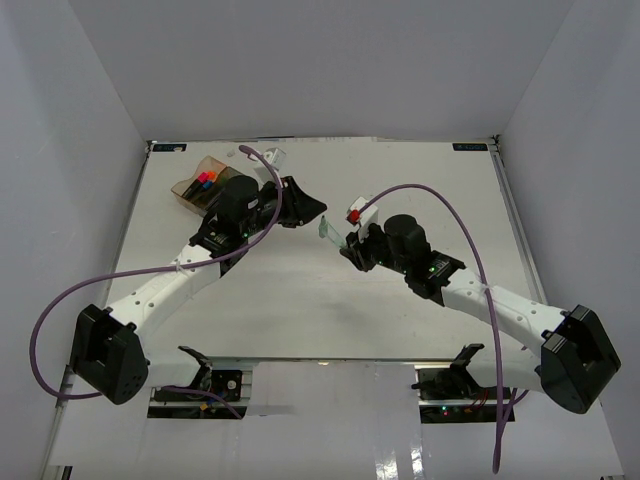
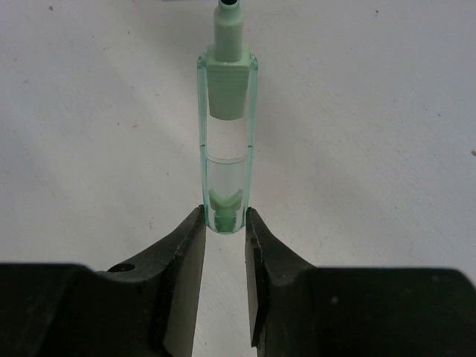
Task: Sort the stationery into containers
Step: Close the pen cap on the pen.
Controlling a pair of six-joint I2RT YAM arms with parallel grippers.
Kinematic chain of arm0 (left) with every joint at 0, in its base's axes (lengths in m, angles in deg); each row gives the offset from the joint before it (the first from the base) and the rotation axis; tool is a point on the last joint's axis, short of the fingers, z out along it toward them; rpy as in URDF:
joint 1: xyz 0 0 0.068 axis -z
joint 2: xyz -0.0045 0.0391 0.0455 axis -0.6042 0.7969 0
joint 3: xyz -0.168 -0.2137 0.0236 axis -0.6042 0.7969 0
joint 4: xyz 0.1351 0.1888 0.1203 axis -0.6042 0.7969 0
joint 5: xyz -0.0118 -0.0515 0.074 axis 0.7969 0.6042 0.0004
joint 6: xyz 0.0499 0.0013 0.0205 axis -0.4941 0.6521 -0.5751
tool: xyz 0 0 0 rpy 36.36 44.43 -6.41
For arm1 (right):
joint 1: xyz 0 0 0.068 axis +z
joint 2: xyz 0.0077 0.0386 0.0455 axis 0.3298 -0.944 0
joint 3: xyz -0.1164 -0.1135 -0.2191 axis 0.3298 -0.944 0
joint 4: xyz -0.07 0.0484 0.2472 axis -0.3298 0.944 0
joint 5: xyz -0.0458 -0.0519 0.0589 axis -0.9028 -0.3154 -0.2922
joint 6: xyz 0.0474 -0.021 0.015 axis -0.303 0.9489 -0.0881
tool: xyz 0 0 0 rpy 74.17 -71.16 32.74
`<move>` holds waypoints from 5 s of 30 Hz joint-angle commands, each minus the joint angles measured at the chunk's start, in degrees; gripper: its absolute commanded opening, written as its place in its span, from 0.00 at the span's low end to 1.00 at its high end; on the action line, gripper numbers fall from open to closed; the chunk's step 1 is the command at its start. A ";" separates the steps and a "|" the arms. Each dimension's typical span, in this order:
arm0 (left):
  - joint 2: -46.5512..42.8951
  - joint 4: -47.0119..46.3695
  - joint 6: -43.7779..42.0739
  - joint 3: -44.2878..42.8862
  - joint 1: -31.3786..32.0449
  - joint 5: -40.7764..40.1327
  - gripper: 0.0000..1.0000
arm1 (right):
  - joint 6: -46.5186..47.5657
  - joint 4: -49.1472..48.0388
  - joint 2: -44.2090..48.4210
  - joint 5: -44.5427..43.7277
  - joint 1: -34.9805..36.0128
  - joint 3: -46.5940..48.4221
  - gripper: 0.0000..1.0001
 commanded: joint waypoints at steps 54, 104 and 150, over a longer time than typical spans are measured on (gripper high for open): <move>3.25 9.22 -6.19 -1.67 3.32 -3.49 0.42 | 2.61 -2.55 0.57 0.81 0.16 3.05 0.18; -5.01 19.50 -6.81 -9.32 5.26 -24.77 0.46 | 1.99 -26.62 6.90 3.35 0.16 -11.80 0.15; -1.49 25.03 -11.11 -15.12 3.41 -8.00 0.48 | 4.80 -24.62 9.01 6.25 0.16 -10.84 0.14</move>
